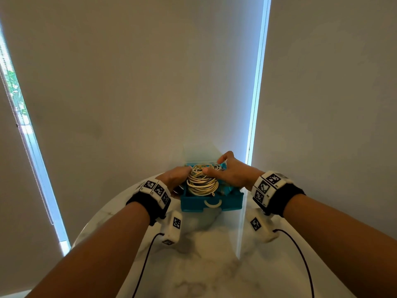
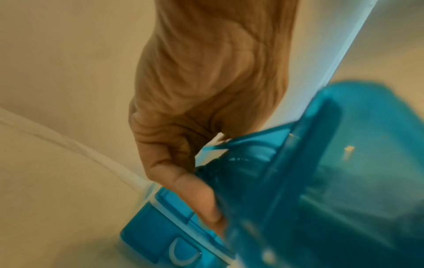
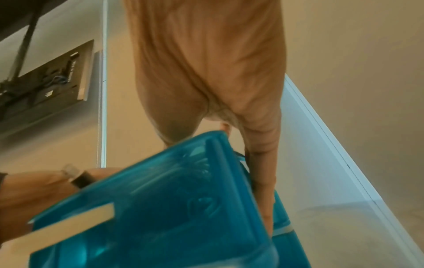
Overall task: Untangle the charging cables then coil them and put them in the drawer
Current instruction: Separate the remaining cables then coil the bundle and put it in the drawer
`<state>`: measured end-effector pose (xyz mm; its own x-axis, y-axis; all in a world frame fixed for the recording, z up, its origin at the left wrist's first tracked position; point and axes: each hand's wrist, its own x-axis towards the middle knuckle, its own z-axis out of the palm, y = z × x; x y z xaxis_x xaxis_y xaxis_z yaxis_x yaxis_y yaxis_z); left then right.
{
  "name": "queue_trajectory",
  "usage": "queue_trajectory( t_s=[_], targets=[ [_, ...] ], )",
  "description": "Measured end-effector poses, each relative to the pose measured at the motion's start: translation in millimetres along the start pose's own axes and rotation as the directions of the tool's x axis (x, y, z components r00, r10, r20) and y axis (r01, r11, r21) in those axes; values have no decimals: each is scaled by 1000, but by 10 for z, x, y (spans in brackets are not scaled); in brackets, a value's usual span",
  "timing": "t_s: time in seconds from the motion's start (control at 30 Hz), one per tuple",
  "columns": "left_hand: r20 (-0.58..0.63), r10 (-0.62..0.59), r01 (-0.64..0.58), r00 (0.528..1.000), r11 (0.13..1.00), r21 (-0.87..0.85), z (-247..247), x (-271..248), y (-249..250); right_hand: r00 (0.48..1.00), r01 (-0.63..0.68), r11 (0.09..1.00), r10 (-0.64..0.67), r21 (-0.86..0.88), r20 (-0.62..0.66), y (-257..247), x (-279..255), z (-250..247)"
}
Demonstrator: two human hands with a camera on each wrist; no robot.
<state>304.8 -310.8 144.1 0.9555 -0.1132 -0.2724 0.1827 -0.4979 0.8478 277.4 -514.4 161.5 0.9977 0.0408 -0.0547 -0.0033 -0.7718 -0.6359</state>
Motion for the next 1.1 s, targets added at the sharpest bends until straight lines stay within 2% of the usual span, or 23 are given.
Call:
queue_trajectory(
  t_s=[0.07,0.17,0.27,0.33,0.43,0.5,0.57,0.63,0.8,0.9,1.03,1.1],
  targets=[
    [-9,18,-19,1000,999,-49,-28,-1,-3,999,-15,1000,15,-1,-39,27,0,2],
    [-84,74,-86,994,986,-145,-48,-26,-36,997,-78,989,79,129,-2,66,41,19],
    [-59,179,-184,982,977,-105,-10,-25,-60,999,-41,984,38,172,19,87,116,45],
    [-8,137,-137,991,983,-123,-4,27,-45,999,-31,985,28,171,20,73,151,52],
    [-34,60,-64,998,988,-139,-10,29,-3,998,-57,975,48,213,47,32,154,40],
    [-32,51,-55,998,990,-126,-24,32,-11,989,-100,942,60,322,133,59,165,-18],
    [-48,34,-39,998,993,-109,-43,55,-18,976,-159,868,65,470,210,143,151,-104],
    [-51,12,-18,999,994,-112,-51,89,-11,976,-165,825,59,541,208,256,146,-136],
    [-59,7,-14,998,994,-112,-45,202,-6,986,-138,878,77,458,149,383,342,48],
    [-70,33,-33,997,999,-1,-41,289,14,989,-104,897,45,429,144,348,345,26],
    [-111,23,8,994,962,273,-10,366,128,974,-164,804,40,572,223,356,268,-38],
    [-157,55,10,986,923,384,16,351,176,972,-179,777,46,604,229,352,266,-26]
  ],
)
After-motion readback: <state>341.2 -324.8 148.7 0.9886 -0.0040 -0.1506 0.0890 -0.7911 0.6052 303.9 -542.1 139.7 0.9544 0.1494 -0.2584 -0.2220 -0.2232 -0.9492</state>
